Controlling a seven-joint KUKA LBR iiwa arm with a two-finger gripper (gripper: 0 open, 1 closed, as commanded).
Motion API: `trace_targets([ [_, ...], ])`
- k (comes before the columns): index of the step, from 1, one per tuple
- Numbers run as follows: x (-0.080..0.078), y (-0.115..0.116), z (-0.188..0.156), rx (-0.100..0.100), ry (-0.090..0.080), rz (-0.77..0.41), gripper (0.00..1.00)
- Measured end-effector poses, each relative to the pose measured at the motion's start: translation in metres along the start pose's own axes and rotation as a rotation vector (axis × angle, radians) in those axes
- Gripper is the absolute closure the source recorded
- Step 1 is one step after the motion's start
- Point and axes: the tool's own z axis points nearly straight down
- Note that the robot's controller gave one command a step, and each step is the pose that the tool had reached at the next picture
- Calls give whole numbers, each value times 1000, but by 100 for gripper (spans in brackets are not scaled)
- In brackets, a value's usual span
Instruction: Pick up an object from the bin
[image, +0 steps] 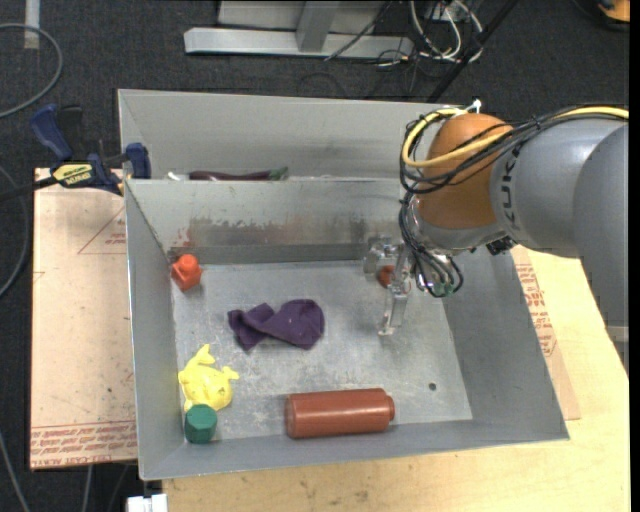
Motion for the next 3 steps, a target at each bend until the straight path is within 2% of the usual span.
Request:
trace_targets([
  [1,14,21,5,0,0,-219,0],
  [2,11,61,10,1,-2,-198,0],
  [3,8,98,-1,-3,-1,-73,0],
])
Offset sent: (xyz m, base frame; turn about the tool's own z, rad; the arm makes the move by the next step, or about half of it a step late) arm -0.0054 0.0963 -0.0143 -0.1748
